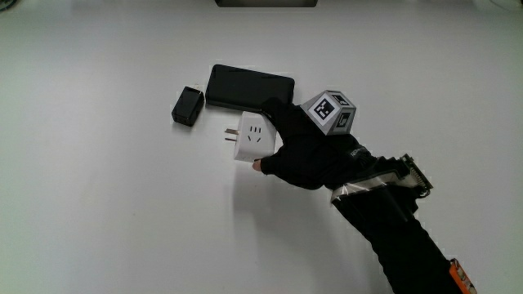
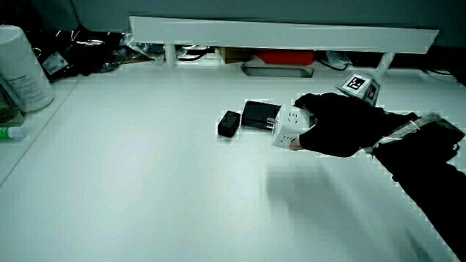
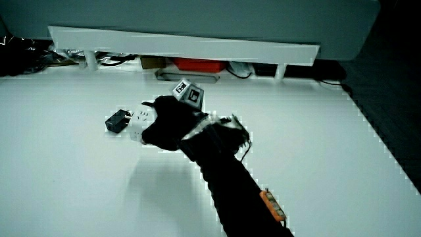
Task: Place socket
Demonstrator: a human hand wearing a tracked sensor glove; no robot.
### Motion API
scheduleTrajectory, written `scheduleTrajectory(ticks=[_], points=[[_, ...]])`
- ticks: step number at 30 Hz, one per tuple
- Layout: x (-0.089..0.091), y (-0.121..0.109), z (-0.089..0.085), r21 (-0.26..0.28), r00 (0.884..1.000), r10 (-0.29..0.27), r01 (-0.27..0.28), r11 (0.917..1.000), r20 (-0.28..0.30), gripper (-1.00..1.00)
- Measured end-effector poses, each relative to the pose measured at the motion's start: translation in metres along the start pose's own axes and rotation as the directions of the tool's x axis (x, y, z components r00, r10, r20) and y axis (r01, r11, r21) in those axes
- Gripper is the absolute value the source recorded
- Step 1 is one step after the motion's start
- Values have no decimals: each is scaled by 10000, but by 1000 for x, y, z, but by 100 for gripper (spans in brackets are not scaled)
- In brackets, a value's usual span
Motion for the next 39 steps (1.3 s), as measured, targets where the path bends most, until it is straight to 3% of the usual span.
scheduleTrajectory(ticks=[10,20,29,31,33,34,37,38,39], points=[[38,18,-20,-348,9947,-987,976,9946,-285,0],[53,26,-34,-965,9885,-1419,1365,9859,-516,0],[69,28,-36,-1100,9795,-1800,1698,9793,-901,0],[63,26,-34,-1078,9808,-1695,1591,9814,-961,-8],[69,28,-38,-1226,9772,-1888,1766,9766,-966,-15],[64,26,-36,-1183,9783,-1724,1588,9802,-1152,-19],[74,28,-41,-1279,9744,-1932,1783,9756,-1151,-31],[68,25,-39,-1241,9762,-1773,1619,9790,-1252,-35],[71,26,-40,-1306,9755,-1851,1695,9768,-1191,-38]])
